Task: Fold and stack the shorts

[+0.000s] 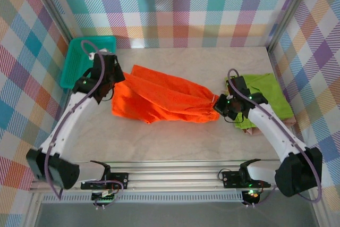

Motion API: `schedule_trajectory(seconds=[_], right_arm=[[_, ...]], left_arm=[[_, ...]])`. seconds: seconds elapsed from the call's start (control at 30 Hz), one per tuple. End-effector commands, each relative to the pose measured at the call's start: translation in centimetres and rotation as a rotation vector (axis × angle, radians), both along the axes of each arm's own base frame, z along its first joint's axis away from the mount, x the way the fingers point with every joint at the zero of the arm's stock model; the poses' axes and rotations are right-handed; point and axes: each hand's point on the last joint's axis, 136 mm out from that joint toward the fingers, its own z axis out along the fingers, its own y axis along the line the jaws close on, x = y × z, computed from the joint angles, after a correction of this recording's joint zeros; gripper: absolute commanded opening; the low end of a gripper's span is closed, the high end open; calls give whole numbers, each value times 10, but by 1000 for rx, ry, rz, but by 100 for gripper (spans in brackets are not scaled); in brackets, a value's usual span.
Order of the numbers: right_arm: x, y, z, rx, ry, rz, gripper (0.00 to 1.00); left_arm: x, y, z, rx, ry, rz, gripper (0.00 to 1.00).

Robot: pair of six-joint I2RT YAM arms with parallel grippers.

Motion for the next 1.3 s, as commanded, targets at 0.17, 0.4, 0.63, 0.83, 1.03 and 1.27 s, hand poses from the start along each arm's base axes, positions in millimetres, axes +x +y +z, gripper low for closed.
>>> schedule_trajectory(seconds=[0.17,0.4,0.63,0.83,1.03,1.27], right_arm=[[48,1,8,75,-22,-10,0],[83,-13,-17,129,45,-85,4],[139,-28,-27,255,85,-171,32],[176,-36,6,383,18,-213,64],[163,-8,36,350,-93,-113,81],[153,60,23,338,-66,67,87]], left_arm=[[76,-11,-4,29,-8,23,0],[132,-22,-54,-20,103,27,0],[194,-25,-107,-144,219,8,12],[221,-19,-74,-343,158,-65,54],[171,-25,-29,-356,68,-130,91],[103,-43,-86,-480,117,-124,99]])
